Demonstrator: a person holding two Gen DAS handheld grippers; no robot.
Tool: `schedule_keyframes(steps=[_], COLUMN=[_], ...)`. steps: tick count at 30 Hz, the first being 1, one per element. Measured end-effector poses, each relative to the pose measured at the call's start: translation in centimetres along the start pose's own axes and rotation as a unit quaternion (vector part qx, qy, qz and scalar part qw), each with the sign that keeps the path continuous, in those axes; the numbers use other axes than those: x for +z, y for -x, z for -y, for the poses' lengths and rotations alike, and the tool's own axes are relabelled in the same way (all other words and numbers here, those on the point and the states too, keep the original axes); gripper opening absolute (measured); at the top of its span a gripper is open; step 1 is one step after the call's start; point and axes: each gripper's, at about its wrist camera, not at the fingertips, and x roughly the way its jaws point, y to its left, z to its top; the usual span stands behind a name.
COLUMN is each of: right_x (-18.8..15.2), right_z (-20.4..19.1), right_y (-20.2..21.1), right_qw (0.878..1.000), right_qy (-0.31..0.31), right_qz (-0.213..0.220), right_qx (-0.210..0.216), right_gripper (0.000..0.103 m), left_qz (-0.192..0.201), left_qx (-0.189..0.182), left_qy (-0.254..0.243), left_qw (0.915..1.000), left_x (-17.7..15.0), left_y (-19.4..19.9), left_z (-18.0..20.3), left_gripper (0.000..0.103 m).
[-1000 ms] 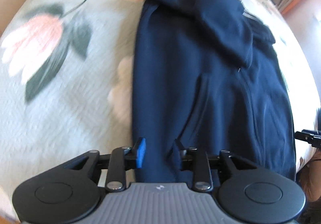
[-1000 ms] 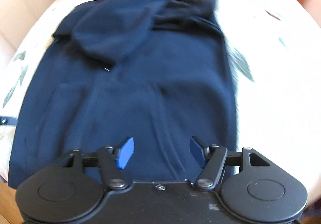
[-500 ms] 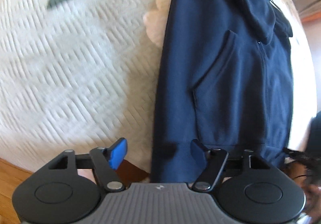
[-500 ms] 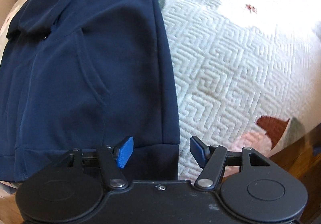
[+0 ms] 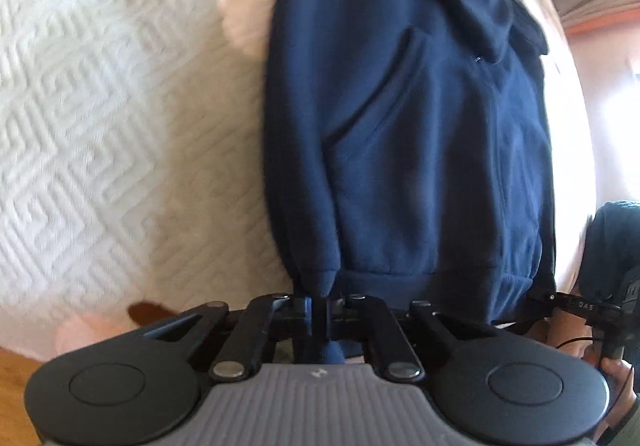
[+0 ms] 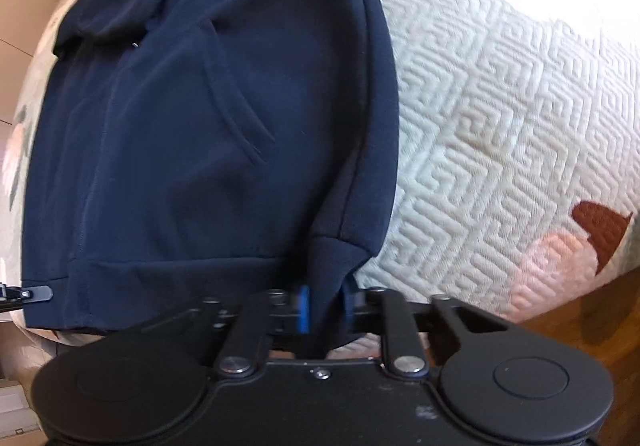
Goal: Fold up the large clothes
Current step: 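Grasp the hoodie hem with both tools and lift it toward the hood, then fold the held hem over onto the hood with both tools, release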
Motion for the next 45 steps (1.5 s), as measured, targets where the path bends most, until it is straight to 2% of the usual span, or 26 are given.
schedule_keyframes(steps=[3, 5, 9, 11, 13, 14, 15, 16, 17, 18, 22, 26, 31, 36, 37, 41, 45], right_x=[2.2, 4.8, 12.8, 17.2, 20.8, 21.9, 22.4, 22.5, 22.3, 21.9, 20.5, 21.1, 24.6, 29.4, 29.7, 31.2, 31.5], right_z=[-0.5, -1.4, -3.7, -4.2, -4.2, -4.0, -3.8, -3.7, -3.6, -3.6, -3.0, -5.9, -8.3, -7.3, -7.0, -6.6, -6.1], right_y=[2.8, 4.4, 5.9, 6.0, 6.5, 6.8, 7.2, 7.5, 7.6, 7.4, 5.0, 2.4, -0.9, -3.7, -3.9, -5.1, -5.5], right_qw=[0.999, 0.996, 0.983, 0.973, 0.963, 0.959, 0.956, 0.953, 0.952, 0.953, 0.958, 0.950, 0.942, 0.956, 0.957, 0.959, 0.963], right_qy=[0.003, 0.028, 0.087, 0.084, 0.053, 0.039, 0.034, 0.039, 0.048, 0.060, 0.107, 0.153, 0.212, 0.213, 0.216, 0.223, 0.217], right_qz=[0.041, 0.072, 0.156, 0.213, 0.262, 0.276, 0.288, 0.296, 0.293, 0.285, 0.238, 0.240, 0.236, 0.195, 0.190, 0.172, 0.158], right_qx=[0.030, 0.044, 0.039, 0.011, -0.032, -0.049, -0.051, -0.054, -0.067, -0.087, -0.119, -0.124, -0.106, -0.058, -0.049, -0.023, -0.001], right_gripper=[0.011, 0.010, 0.011, 0.011, 0.044, 0.074, 0.075, 0.075, 0.075, 0.075, 0.072, 0.066, 0.064, 0.063, 0.063, 0.063, 0.064], left_qz=[0.062, 0.100, 0.179, 0.208, 0.247, 0.261, 0.278, 0.290, 0.297, 0.299, 0.260, 0.250, 0.248, 0.231, 0.228, 0.226, 0.224], left_qx=[-0.065, -0.085, -0.098, -0.091, -0.095, -0.099, -0.090, -0.077, -0.061, -0.045, -0.013, 0.001, 0.015, 0.047, 0.053, 0.098, 0.118], left_qy=[0.039, 0.033, -0.032, -0.039, -0.041, -0.043, -0.043, -0.047, -0.056, -0.066, -0.090, -0.098, -0.094, -0.086, -0.085, -0.089, -0.099], left_qw=[0.9952, 0.9907, 0.9784, 0.9730, 0.9634, 0.9592, 0.9552, 0.9529, 0.9514, 0.9508, 0.9612, 0.9633, 0.9640, 0.9681, 0.9685, 0.9651, 0.9625], left_x=[1.9, 4.4, 12.0, 16.6, 20.0, 20.8, 21.3, 21.5, 21.6, 21.4, 21.0, 22.3, 25.0, 26.9, 27.0, 27.0, 27.2], left_y=[2.9, 4.6, 6.1, 5.9, 6.4, 6.7, 7.3, 7.6, 7.8, 8.0, 6.4, 4.6, 3.1, 1.7, 1.5, 0.7, 0.0], left_z=[-0.4, 0.2, 2.7, 3.6, 4.0, 4.0, 4.1, 4.1, 4.4, 4.4, 4.0, 4.4, 5.2, 6.5, 6.7, 7.8, 8.0], left_gripper=[0.006, 0.006, 0.007, 0.009, 0.016, 0.022, 0.037, 0.046, 0.057, 0.058, 0.055, 0.055, 0.055, 0.060, 0.061, 0.075, 0.075])
